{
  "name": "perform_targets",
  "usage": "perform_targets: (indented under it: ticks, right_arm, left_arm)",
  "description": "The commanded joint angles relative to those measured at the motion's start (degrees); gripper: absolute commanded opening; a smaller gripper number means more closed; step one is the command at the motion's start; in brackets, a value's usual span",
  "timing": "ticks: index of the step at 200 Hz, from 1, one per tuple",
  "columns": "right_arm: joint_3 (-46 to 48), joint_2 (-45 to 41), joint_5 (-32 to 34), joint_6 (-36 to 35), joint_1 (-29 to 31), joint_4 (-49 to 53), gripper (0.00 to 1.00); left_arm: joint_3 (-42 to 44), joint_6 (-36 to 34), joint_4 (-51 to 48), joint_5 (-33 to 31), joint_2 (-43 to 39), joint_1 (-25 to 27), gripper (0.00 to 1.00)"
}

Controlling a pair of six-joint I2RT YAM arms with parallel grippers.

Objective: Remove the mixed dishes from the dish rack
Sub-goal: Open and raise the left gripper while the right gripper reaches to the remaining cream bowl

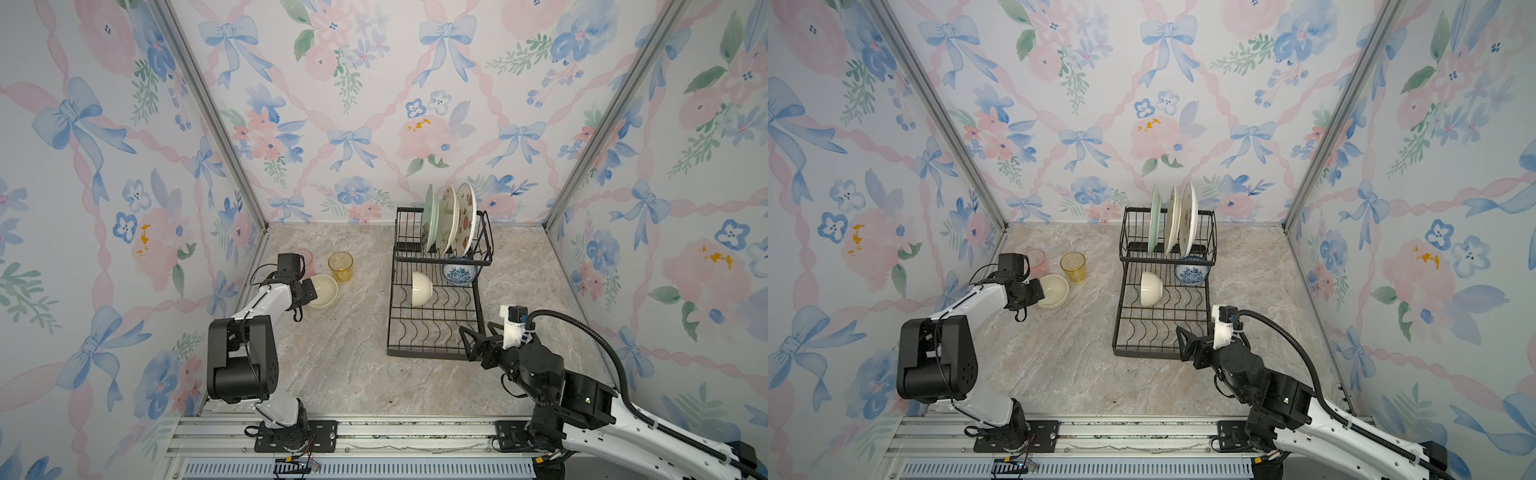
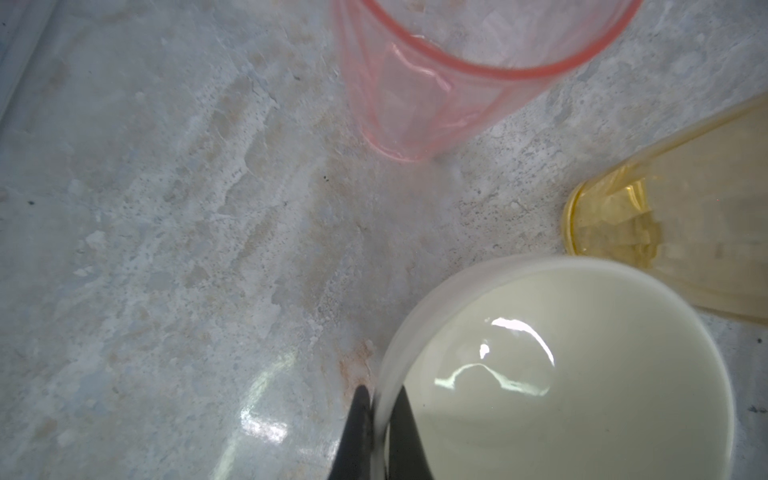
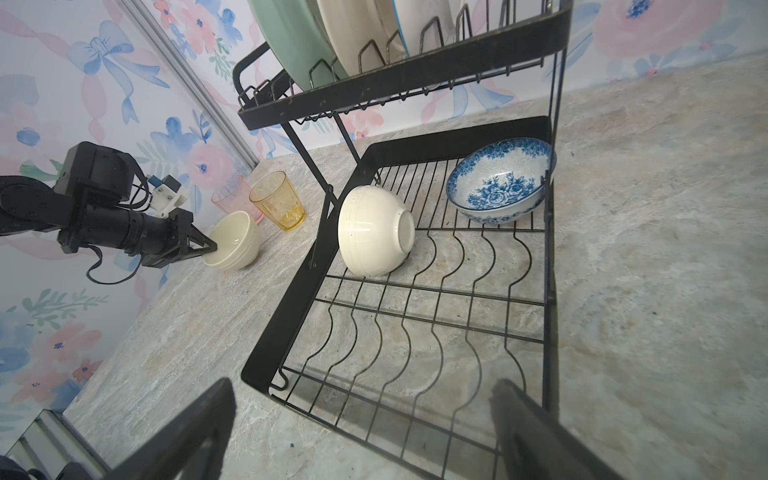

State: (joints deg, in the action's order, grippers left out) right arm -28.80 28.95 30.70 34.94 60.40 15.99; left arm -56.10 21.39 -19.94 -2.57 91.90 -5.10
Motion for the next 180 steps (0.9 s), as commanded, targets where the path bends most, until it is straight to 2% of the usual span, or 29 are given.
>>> perform_targets:
  ticks: [1, 6, 9, 18, 42, 66, 72, 74, 119, 147, 180]
  right_arm:
    - [-0.2, 0.1, 1.0, 0.5, -0.4, 0.3, 0.97]
    - [-0.2, 0.2, 1.0, 0.5, -0.4, 0.3, 0.97]
    - [-0.2, 0.2, 1.0, 0.5, -0.4, 0.3, 0.97]
    - [-0.2, 0.3, 1.0, 0.5, -0.4, 0.3, 0.97]
    - [-0.3, 1.1, 0.9, 0.5, -0.4, 0.3, 0.97]
    - [-0.8, 2.3, 0.0, 0.0, -0.4, -0.3, 0.97]
    - [-0.8, 2.7, -0.4, -0.5, -0.4, -0.7, 0.97]
    - [-0.8, 2.8, -0.6, -0.7, -0.4, -0.8, 0.97]
    - [0.7, 9.1, -3.1, -6.7, -0.9, -11.6, 0.97]
    - [0.5, 16.2, -4.4, -9.7, -2.6, -18.3, 0.97]
    - [0.4, 26.9, -8.5, -8.5, -6.9, -28.6, 0.97]
  left_arm:
    - [-2.0, -0.8, 0.3, 1.1, 0.1, -0.3, 0.0]
    - [-2.0, -0.8, 0.2, 1.2, 0.2, -0.3, 0.0]
    - [-2.1, -0.7, 0.1, 1.2, 0.2, -0.3, 0.03]
    - [-2.3, -0.7, -0.2, 1.2, 0.5, -0.4, 0.26]
    - [-2.4, -0.5, -0.7, 1.5, 0.0, -0.3, 0.32]
    - [-2.2, -0.1, -1.3, 1.4, -2.4, -0.3, 0.77]
    - [-2.0, -0.1, -1.4, 1.7, -3.3, -0.3, 0.95]
    - [-1.9, -0.2, -1.4, 1.8, -3.8, -0.2, 0.97]
    - [1.2, -0.2, -1.7, 3.9, -15.7, 1.9, 0.98]
    - [4.6, 0.6, -1.8, 3.5, -24.3, 6.7, 0.98]
    - [7.9, 4.7, -1.5, 4.6, -30.4, 12.8, 0.98]
